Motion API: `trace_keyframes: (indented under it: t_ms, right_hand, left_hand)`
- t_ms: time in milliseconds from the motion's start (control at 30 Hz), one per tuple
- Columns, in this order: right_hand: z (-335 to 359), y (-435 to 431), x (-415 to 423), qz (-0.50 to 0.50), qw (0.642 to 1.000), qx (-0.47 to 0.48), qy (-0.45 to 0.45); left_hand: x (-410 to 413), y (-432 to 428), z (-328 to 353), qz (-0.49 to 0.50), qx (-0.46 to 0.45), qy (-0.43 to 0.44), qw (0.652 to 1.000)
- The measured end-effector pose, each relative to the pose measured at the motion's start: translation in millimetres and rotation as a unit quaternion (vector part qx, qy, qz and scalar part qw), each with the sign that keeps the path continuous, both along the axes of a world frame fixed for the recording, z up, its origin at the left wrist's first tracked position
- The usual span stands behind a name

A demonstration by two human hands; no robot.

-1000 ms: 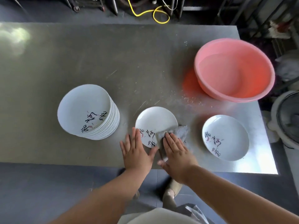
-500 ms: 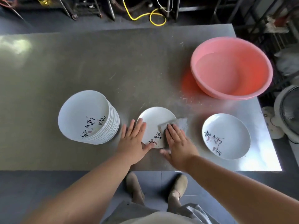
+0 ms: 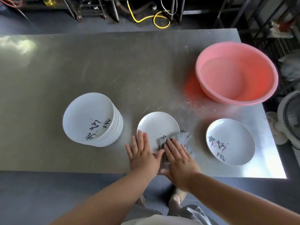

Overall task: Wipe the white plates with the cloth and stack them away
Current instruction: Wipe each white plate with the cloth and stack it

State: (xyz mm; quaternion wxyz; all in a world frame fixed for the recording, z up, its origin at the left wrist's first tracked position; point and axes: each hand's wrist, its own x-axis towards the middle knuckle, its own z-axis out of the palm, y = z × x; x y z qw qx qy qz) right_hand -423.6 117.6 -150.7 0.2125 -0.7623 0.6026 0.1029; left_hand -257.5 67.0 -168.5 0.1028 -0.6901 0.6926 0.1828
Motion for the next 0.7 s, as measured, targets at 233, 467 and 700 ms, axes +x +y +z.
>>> trace_keyframes:
  t_ms: [233, 467, 700]
  right_hand:
    - [0.2, -57.5, -38.0, 0.035, 0.999, -0.026, 0.019]
    - [-4.9, -22.4, -0.8, -0.054, 0.998, 0.009, -0.012]
    - [-8.5, -46.2, -30.3, 0.008, 1.0, -0.014, 0.005]
  left_hand:
    - [35.9, -25.2, 16.8, -0.106, -0.041, -0.051, 0.992]
    - [62.9, -53.6, -11.8, -0.244, -0.056, -0.056, 0.967]
    - [46.5, -26.6, -17.3, -0.158, -0.054, -0.026, 0.986]
